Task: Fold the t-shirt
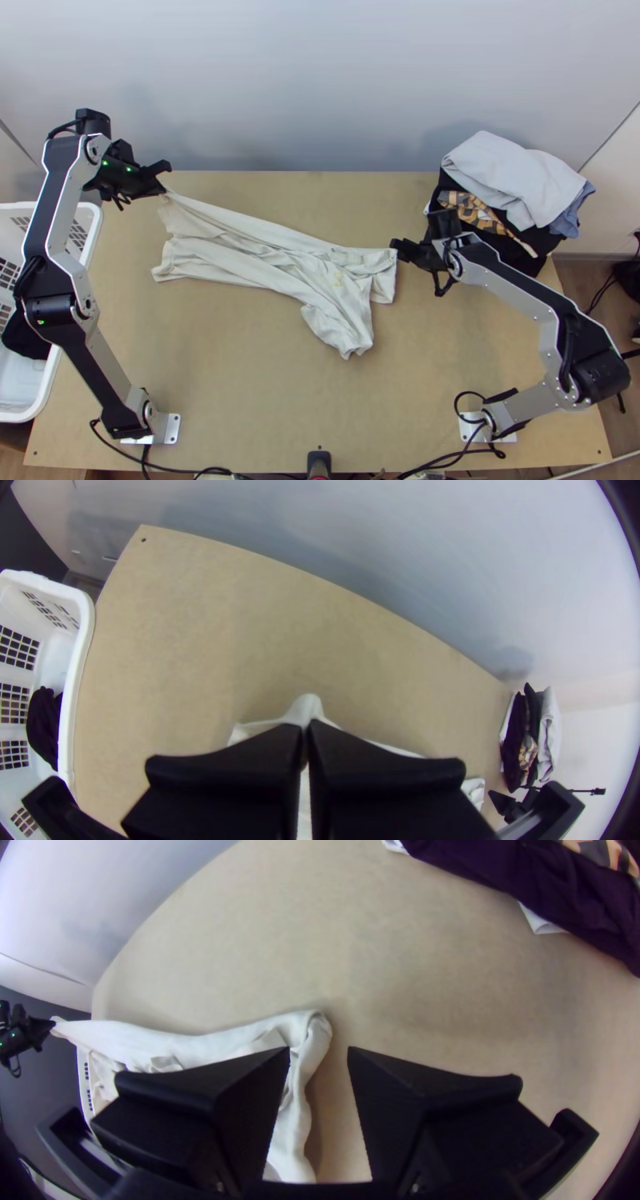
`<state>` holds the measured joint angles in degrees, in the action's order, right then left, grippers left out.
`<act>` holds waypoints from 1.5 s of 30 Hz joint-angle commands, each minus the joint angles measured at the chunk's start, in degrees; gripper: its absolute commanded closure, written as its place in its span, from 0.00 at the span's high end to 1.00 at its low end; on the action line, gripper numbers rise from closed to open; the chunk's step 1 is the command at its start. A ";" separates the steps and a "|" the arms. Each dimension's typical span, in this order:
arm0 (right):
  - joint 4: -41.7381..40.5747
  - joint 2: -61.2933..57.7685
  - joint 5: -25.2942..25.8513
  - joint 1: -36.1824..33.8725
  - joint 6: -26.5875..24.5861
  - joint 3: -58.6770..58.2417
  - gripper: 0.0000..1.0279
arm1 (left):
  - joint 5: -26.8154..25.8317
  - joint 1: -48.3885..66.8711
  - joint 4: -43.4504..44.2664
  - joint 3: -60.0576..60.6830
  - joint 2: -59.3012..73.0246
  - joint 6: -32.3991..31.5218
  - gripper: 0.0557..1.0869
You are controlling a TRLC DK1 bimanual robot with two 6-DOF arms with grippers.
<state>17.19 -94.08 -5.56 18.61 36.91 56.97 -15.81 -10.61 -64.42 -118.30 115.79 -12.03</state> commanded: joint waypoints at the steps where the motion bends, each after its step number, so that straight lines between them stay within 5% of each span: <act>1: -0.49 -3.56 0.03 1.34 1.06 1.83 0.42 | -0.01 -0.02 0.00 -0.18 0.23 -0.01 0.04; 7: -2.34 -5.41 0.03 2.39 1.77 2.44 0.41 | -0.09 -0.20 -0.18 -0.18 0.23 -0.01 0.04; 14: -4.71 -6.82 1.34 2.39 2.56 5.96 0.03 | 0.34 -0.02 -0.26 -1.05 -0.12 0.17 0.04; 23: -5.85 1.89 13.38 1.78 -5.88 19.85 0.03 | 3.60 -0.02 4.31 -12.30 -7.24 -2.56 0.04; 30: -8.58 10.41 13.65 0.64 -7.46 25.21 0.03 | 5.53 -1.96 12.04 -12.22 -16.03 -8.62 0.04; 36: -3.48 18.59 13.65 2.57 -9.04 21.16 0.03 | 5.09 -3.71 6.42 -8.53 -19.63 -7.22 0.04; 45: -9.02 25.79 13.65 4.24 -11.15 15.89 0.03 | 3.33 -7.32 6.15 -7.47 -19.90 -5.90 0.04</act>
<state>11.18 -72.18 7.97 22.02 27.09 74.56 -11.33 -15.73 -58.39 -126.13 96.44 -18.41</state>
